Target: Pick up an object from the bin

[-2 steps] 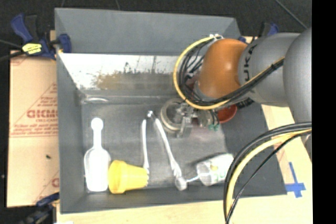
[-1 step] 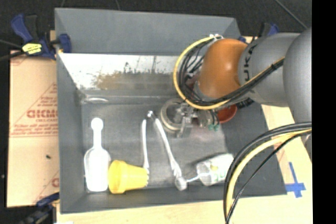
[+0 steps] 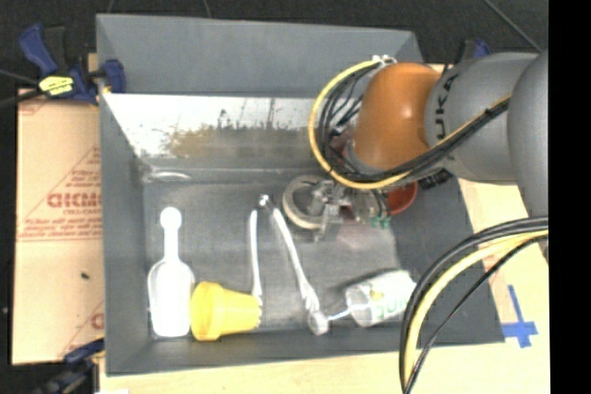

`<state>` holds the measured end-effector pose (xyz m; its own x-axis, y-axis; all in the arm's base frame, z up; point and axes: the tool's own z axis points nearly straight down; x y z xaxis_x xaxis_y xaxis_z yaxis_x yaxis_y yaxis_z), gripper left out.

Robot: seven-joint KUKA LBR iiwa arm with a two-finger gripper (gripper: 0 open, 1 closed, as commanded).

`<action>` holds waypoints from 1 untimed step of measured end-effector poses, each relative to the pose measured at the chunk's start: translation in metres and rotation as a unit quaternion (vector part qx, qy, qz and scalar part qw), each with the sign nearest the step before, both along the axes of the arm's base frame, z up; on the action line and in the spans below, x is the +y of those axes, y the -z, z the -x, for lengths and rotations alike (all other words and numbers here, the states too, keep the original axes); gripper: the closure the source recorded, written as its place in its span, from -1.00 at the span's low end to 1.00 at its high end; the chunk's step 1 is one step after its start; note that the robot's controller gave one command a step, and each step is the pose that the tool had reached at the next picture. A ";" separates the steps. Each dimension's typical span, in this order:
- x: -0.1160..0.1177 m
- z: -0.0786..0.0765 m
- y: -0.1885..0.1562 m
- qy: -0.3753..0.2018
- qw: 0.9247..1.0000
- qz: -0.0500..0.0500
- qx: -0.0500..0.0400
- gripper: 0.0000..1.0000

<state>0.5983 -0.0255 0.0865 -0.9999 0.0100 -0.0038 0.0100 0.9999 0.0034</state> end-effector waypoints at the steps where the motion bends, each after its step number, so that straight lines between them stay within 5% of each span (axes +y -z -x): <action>1: 0.000 -0.002 -0.047 0.000 1.000 0.000 -0.003 1.00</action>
Offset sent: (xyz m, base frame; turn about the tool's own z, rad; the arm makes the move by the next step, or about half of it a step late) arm 0.0004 0.0004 0.0872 -0.0002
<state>0.6002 -0.0254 0.1335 -0.9999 0.0098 -0.0098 0.0098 0.9999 0.0029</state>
